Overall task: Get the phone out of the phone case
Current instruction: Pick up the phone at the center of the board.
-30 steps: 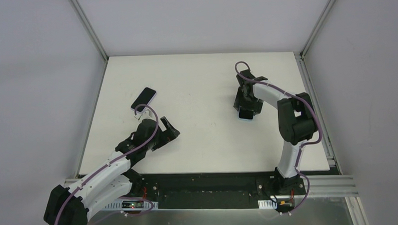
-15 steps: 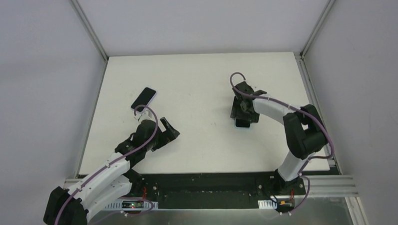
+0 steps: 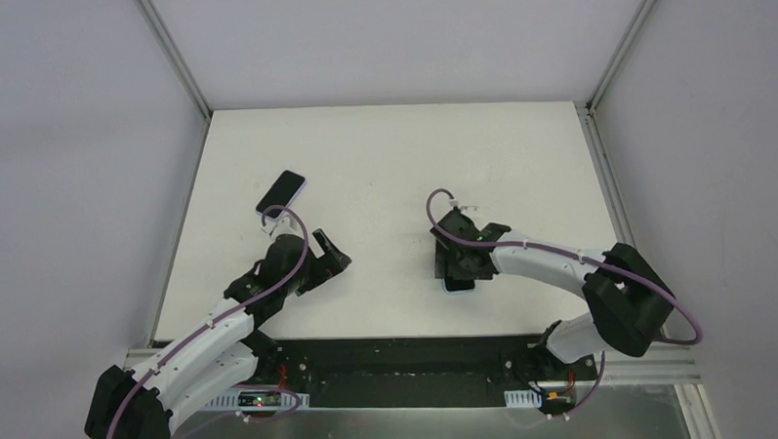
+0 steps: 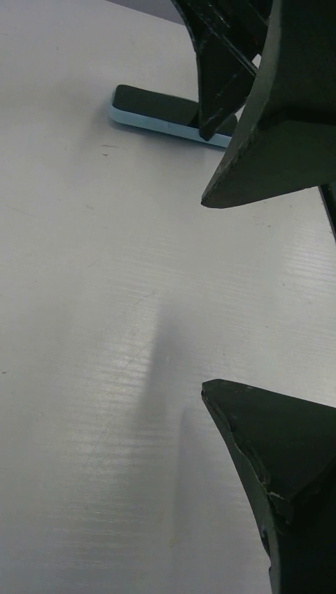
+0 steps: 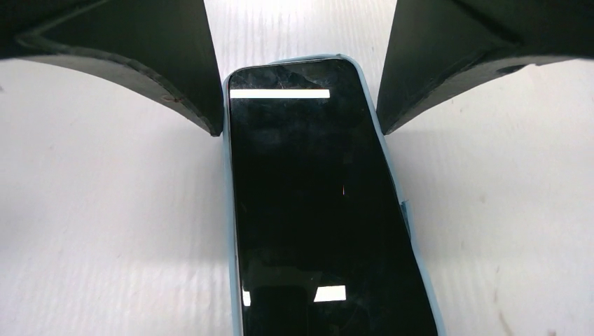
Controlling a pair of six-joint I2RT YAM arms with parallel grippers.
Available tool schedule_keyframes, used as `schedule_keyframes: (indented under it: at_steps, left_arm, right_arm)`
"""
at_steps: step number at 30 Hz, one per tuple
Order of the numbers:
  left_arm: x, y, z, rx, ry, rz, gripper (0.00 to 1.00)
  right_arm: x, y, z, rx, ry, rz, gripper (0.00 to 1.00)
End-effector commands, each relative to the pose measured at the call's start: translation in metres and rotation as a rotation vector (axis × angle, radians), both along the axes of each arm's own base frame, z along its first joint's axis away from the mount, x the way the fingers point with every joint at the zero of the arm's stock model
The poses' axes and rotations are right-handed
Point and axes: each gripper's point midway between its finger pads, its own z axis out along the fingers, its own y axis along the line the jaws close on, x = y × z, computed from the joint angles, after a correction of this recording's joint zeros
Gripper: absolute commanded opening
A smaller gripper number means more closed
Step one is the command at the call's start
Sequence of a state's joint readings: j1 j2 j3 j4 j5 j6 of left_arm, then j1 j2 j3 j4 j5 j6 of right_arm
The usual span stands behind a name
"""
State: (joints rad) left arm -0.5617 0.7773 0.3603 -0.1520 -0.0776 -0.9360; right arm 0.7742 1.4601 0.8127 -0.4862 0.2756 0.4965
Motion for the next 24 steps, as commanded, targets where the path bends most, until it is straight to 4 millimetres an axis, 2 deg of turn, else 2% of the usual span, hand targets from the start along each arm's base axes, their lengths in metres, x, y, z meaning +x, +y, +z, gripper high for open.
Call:
schedule_keyframes:
  at_steps: [1, 3, 5, 8, 9, 14, 17, 21, 24]
  left_arm:
    - [0.002, -0.001, 0.000, -0.013, -0.003, 0.007, 0.96]
    - [0.002, 0.000, -0.001, -0.010, -0.003, 0.018, 0.96]
    - [0.002, 0.003, -0.004, -0.008, 0.000, 0.033, 0.96]
    - [0.003, 0.005, -0.006, 0.000, 0.002, 0.043, 0.96]
    - [0.003, 0.005, -0.006, 0.002, 0.002, 0.044, 0.96]
    - [0.004, 0.003, -0.005, 0.007, 0.009, 0.036, 0.96]
    - [0.006, 0.001, -0.004, 0.010, 0.014, 0.027, 0.96]
    - [0.006, -0.002, -0.004, 0.010, 0.024, 0.017, 0.95]
    - [0.006, -0.002, -0.004, 0.010, 0.023, 0.019, 0.96]
  right_arm:
    - [-0.042, 0.016, -0.003, 0.037, 0.055, 0.011, 0.65]
    - [-0.052, 0.021, -0.005, 0.040, 0.058, 0.024, 0.67]
    - [-0.058, 0.021, -0.005, 0.024, 0.057, 0.037, 0.73]
    - [-0.053, 0.015, 0.005, -0.004, 0.017, 0.028, 0.97]
    - [-0.050, 0.013, 0.011, -0.008, -0.005, 0.022, 0.99]
    - [-0.032, 0.016, 0.042, 0.034, -0.121, 0.013, 1.00]
    - [-0.022, 0.021, 0.049, 0.031, -0.168, 0.046, 1.00]
    - [-0.023, 0.029, 0.051, 0.007, -0.130, 0.149, 1.00]
    - [-0.025, 0.035, 0.049, 0.075, -0.085, 0.154, 1.00]
